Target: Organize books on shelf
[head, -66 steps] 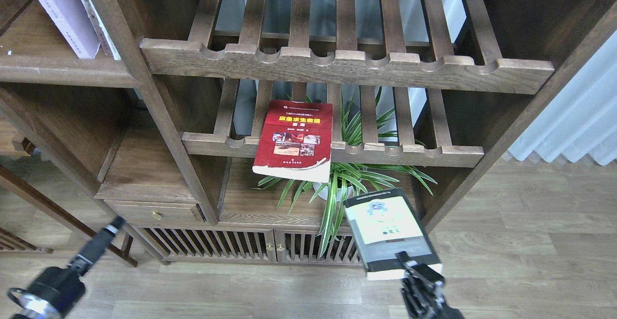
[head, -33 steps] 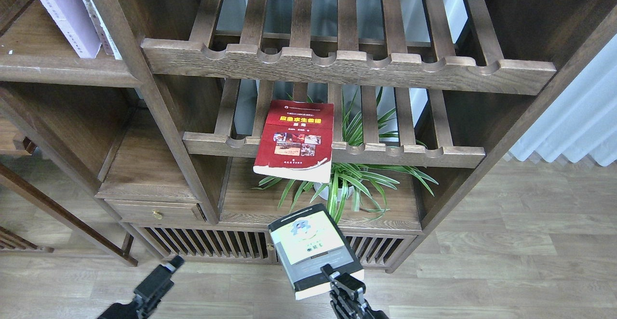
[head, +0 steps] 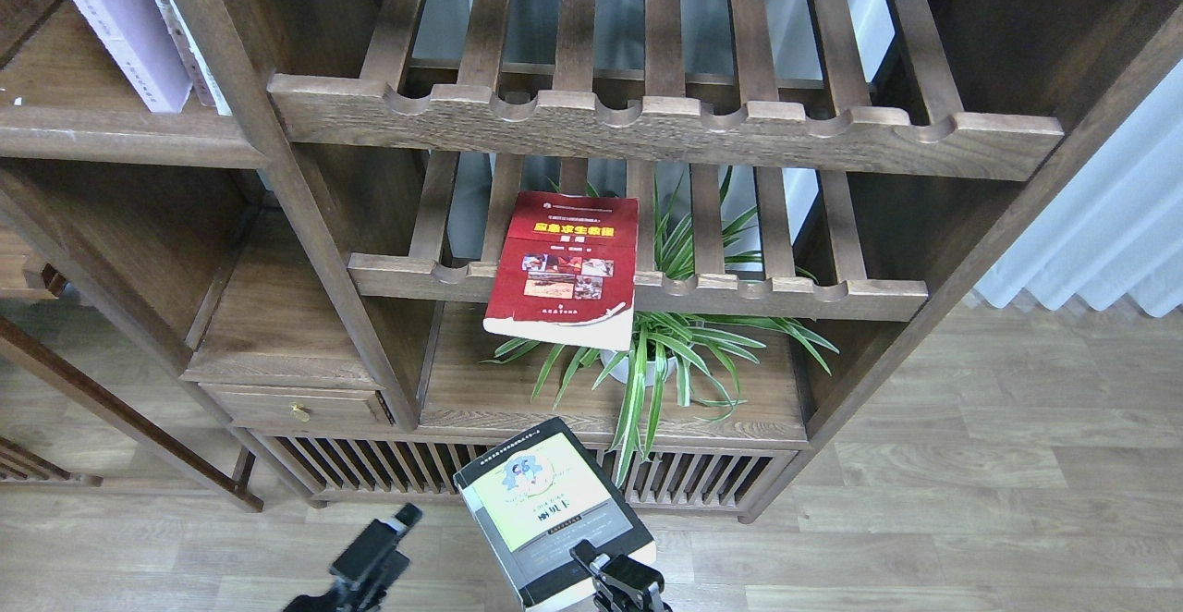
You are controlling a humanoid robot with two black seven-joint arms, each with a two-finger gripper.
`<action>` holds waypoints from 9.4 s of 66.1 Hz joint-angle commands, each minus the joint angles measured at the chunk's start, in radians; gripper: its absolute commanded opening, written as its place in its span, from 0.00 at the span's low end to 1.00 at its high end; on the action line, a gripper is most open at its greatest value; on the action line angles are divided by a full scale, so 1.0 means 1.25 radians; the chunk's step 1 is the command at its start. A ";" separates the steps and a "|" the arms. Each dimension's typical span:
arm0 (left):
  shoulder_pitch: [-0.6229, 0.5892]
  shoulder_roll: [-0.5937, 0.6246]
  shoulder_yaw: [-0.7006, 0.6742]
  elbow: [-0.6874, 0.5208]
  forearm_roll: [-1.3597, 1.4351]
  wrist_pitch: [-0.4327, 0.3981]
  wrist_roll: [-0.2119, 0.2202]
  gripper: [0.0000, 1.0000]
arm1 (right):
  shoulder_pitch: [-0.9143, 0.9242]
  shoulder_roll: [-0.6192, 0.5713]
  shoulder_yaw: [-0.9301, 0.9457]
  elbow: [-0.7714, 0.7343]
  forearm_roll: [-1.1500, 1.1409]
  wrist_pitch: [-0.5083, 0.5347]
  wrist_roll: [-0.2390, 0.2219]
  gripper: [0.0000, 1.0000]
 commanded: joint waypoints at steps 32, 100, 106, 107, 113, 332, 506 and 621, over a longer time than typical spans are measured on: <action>-0.020 -0.095 0.003 0.045 -0.003 0.000 -0.017 0.74 | -0.008 0.000 -0.025 0.001 -0.039 0.000 -0.002 0.06; -0.028 -0.066 0.018 0.033 -0.022 0.000 -0.014 0.00 | -0.011 0.000 -0.021 0.001 -0.042 0.000 -0.002 0.18; -0.028 -0.055 0.023 0.033 -0.022 0.000 -0.012 0.00 | -0.011 0.000 -0.020 0.000 -0.042 0.000 0.000 0.22; -0.028 -0.053 0.023 0.033 -0.022 0.000 -0.012 0.00 | -0.011 0.000 -0.020 0.001 -0.043 0.000 0.000 0.24; -0.026 -0.045 0.020 0.033 -0.022 0.000 -0.009 0.00 | -0.005 0.000 -0.020 0.001 -0.052 0.000 -0.003 0.52; -0.917 0.328 -0.489 0.123 0.684 0.000 0.109 0.36 | -0.062 0.000 -0.027 -0.006 -0.112 0.000 0.001 0.99; 0.080 0.199 -0.738 -0.161 0.351 0.000 0.099 0.99 | 0.311 0.000 0.058 -0.006 -0.102 0.000 0.095 0.99; 0.082 0.199 -0.755 -0.109 0.327 0.000 0.099 0.99 | 0.390 0.000 0.146 -0.084 -0.097 0.000 0.109 0.05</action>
